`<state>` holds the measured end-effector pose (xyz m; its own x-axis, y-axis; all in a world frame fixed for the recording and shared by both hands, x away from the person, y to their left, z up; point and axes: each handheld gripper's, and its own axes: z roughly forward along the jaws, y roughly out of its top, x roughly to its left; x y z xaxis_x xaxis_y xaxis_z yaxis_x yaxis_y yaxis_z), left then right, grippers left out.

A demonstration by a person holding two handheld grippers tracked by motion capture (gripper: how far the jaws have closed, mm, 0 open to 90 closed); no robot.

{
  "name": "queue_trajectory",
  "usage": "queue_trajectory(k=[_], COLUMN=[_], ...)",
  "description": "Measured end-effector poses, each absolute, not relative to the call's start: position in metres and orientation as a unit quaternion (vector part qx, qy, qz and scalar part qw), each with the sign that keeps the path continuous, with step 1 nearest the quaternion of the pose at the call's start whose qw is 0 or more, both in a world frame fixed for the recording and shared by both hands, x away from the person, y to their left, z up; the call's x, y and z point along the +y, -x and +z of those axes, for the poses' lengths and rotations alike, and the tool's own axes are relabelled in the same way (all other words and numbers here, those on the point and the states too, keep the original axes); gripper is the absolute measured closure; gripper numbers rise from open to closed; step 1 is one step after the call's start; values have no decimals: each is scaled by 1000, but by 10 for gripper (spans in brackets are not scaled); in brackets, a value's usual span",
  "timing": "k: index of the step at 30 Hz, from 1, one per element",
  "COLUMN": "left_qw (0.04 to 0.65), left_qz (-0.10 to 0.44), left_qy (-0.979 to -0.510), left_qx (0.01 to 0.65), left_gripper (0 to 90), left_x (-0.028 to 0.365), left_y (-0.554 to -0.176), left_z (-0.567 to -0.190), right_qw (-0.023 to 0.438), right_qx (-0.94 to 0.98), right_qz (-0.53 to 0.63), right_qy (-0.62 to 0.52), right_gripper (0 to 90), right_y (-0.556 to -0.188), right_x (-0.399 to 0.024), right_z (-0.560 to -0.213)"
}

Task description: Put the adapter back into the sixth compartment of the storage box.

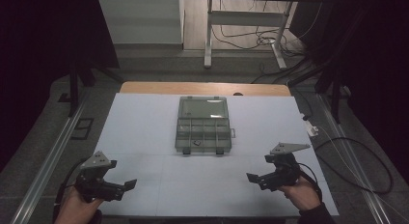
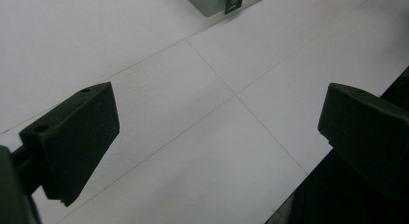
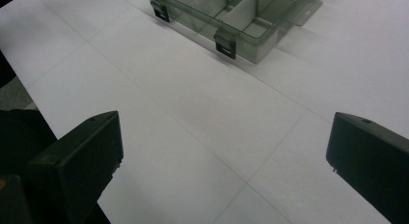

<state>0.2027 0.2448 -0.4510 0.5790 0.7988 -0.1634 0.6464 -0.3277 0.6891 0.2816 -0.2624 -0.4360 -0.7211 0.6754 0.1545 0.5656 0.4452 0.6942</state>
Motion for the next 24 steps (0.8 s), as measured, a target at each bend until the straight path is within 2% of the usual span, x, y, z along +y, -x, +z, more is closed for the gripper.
queue_trajectory(k=[24], left_qw=[376], left_qz=[108], left_qy=[-805], left_qx=[446], left_gripper=[9], left_x=[245], left_y=[-201], left_z=[-450], right_qw=[120], right_qx=[810], right_qz=[374], right_qy=[-436], right_gripper=[0], right_y=[-251], right_x=[-309], right_z=[-432])
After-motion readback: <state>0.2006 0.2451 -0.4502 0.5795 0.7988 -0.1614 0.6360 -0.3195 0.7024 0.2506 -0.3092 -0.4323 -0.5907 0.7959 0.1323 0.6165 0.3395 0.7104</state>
